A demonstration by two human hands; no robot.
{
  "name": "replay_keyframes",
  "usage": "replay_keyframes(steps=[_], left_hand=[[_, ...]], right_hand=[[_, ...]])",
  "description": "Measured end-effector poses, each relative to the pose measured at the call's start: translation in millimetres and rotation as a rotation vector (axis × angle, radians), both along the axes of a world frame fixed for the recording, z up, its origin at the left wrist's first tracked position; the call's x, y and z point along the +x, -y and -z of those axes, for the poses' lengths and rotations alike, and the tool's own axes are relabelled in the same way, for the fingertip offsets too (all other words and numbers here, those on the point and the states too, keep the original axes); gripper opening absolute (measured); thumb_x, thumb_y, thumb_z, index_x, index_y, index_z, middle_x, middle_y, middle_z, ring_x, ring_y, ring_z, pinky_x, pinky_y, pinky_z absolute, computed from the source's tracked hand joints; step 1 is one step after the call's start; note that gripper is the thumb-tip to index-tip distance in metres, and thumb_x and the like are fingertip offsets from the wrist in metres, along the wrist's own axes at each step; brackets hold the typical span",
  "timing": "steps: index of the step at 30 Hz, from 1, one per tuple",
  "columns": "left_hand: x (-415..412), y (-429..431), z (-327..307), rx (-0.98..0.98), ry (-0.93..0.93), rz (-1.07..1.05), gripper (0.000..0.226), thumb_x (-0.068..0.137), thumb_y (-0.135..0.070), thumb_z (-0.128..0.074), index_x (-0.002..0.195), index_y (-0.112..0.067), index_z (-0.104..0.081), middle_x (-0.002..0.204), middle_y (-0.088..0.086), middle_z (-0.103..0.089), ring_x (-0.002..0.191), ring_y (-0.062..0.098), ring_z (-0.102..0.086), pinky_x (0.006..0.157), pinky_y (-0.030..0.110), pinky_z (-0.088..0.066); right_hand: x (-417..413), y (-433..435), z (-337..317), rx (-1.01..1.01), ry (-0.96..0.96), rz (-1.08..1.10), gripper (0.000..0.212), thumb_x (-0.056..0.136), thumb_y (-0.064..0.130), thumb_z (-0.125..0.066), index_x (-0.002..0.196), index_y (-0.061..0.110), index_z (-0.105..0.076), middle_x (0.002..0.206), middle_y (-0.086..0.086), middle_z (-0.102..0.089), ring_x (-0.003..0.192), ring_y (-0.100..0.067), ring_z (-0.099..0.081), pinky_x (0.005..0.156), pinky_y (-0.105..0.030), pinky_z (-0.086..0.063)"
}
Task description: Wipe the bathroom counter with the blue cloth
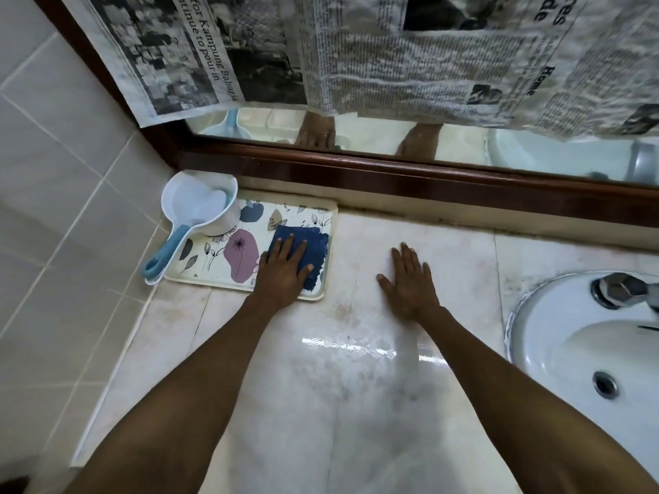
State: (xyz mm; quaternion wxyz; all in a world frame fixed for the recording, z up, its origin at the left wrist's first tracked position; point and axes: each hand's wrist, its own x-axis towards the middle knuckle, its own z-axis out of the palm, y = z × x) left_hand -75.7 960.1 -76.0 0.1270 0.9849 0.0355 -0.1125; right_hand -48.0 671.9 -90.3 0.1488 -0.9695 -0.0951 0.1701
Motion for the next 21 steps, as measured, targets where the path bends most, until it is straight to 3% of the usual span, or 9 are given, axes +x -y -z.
replay_keyframes(steps=[4,6,9,14,18,21], left_hand=[[-1,18,-24,-0.175,0.071,-0.083,0.056,0.103,-0.044,-0.040,0.151,-0.015,-0.041,0.148,0.013,-0.050,0.142,0.034,-0.039,0.114,0.047,-0.034],[-11,37,-44,-0.262,0.132,-0.106,0.046,0.102,-0.037,-0.046,0.139,-0.012,-0.056,0.123,0.014,-0.068,0.119,0.036,-0.059,0.096,0.041,-0.047],[-38,70,-75,-0.344,0.248,-0.166,0.045,0.096,-0.040,-0.041,0.125,-0.015,-0.065,0.088,0.008,-0.072,0.090,0.033,-0.067,0.075,0.036,-0.051],[-111,133,-98,-0.373,0.333,-0.238,0.029,0.100,-0.036,-0.054,0.123,-0.024,-0.067,0.099,-0.002,-0.073,0.080,0.014,-0.062,0.073,0.029,-0.044],[-188,202,-124,-0.398,0.347,-0.270,0.024,0.097,-0.043,-0.055,0.116,-0.034,-0.067,0.092,-0.013,-0.072,0.081,0.012,-0.069,0.082,0.037,-0.055],[-255,259,-145,-0.492,0.408,-0.263,0.020,0.096,-0.044,-0.057,0.112,-0.037,-0.068,0.084,-0.014,-0.073,0.074,0.004,-0.068,0.078,0.037,-0.058]], right_hand=[[-12,14,-23,0.105,-0.094,0.009,0.068,0.103,0.044,-0.040,0.156,0.008,-0.020,0.167,-0.012,-0.008,0.154,-0.026,-0.010,0.122,-0.043,-0.016],[-28,26,-34,0.148,-0.078,-0.020,0.060,0.102,0.039,-0.046,0.151,0.007,-0.032,0.161,-0.013,-0.027,0.148,-0.029,-0.025,0.118,-0.041,-0.026],[-54,50,-52,0.238,-0.082,-0.028,0.050,0.100,0.035,-0.053,0.142,0.009,-0.047,0.146,-0.010,-0.050,0.136,-0.028,-0.044,0.111,-0.039,-0.036],[-111,117,-84,0.352,-0.114,-0.013,0.038,0.098,0.037,-0.057,0.130,0.017,-0.059,0.132,-0.003,-0.064,0.120,-0.024,-0.059,0.099,-0.032,-0.044],[-176,190,-118,0.421,-0.121,-0.032,0.033,0.099,0.037,-0.055,0.126,0.019,-0.060,0.124,0.004,-0.066,0.106,-0.016,-0.064,0.095,-0.032,-0.049],[-234,242,-146,0.492,-0.088,-0.026,0.030,0.099,0.034,-0.056,0.124,0.018,-0.062,0.115,0.007,-0.068,0.097,-0.013,-0.066,0.086,-0.027,-0.051]])
